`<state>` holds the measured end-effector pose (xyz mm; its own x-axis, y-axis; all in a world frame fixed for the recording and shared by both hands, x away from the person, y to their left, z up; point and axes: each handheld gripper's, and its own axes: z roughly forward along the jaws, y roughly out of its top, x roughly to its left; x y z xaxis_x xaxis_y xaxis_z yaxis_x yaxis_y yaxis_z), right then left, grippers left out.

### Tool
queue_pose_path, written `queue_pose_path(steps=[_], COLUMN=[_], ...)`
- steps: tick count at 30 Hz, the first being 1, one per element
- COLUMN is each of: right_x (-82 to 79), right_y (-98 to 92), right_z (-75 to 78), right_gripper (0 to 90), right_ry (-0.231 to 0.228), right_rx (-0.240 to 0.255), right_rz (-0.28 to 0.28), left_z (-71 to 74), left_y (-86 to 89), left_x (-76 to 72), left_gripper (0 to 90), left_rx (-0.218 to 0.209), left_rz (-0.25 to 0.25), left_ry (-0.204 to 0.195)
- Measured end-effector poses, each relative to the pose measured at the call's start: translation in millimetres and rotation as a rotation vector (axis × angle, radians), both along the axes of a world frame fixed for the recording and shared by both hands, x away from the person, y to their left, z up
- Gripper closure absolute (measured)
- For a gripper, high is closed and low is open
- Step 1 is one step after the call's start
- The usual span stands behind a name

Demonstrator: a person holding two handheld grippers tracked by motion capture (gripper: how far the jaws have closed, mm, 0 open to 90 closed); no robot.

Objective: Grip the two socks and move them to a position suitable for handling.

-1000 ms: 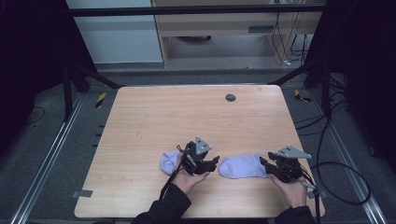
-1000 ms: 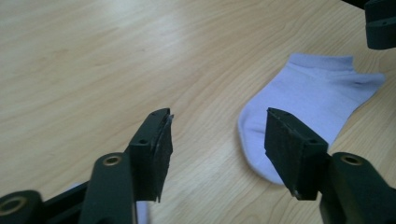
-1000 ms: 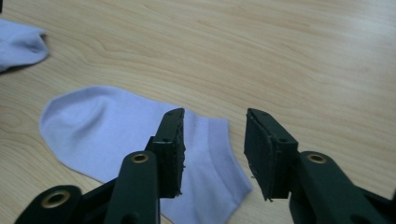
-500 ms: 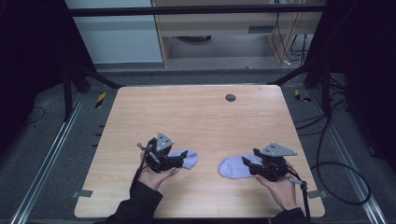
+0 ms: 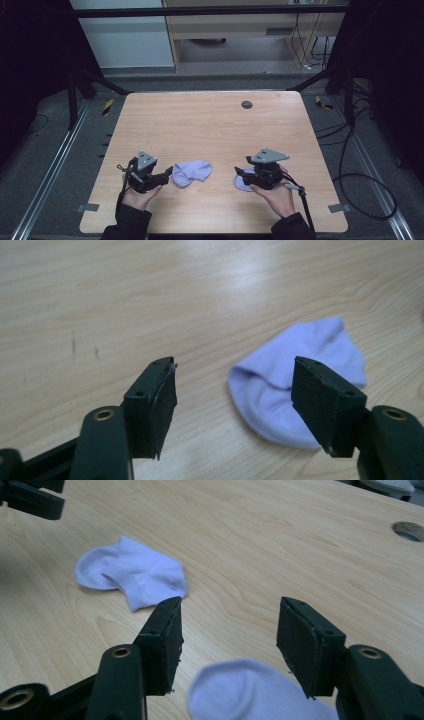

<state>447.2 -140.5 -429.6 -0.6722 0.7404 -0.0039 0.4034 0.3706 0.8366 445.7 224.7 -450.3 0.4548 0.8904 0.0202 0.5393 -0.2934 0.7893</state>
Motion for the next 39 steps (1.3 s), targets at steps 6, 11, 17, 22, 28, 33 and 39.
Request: queue_pose_path(steps=[6,11,17,22,28,33,39], right_x=[6.5,12.5,18.3,24.9,29.1,31.6,31.5], right_y=[27.8,52.9,79.4,97.2,112.6,119.0,123.1], right_z=[-1.7,-10.0,-25.5,-40.1,-55.4,-61.8,-67.3], right_gripper=[47.6,50.1,55.8,57.2,58.6,61.2,69.9], right_ry=[0.010,0.021,0.042,0.068,0.086,0.104,0.115], right_rx=[-0.019,-0.037,-0.075,-0.112,-0.153,-0.168,-0.183], right_rz=[0.046,0.086,0.147,0.165,0.179,0.188,0.197], left_z=[-15.4,-20.1,-25.3,-32.3,-38.1,-41.2,-42.1], left_y=[3.6,-4.6,-16.5,-20.2,-21.7,-23.0,-24.3], left_x=[1.2,2.2,3.6,6.4,8.0,9.5,10.1], left_gripper=[38.8,42.7,46.8,51.9,59.3,65.2,73.8], left_rx=[0.015,-0.001,0.023,0.025,0.030,0.040,0.027], left_rz=[0.017,0.018,-0.002,0.000,-0.007,-0.015,-0.022], left_ry=[0.040,0.052,0.059,0.090,0.136,0.156,0.169])
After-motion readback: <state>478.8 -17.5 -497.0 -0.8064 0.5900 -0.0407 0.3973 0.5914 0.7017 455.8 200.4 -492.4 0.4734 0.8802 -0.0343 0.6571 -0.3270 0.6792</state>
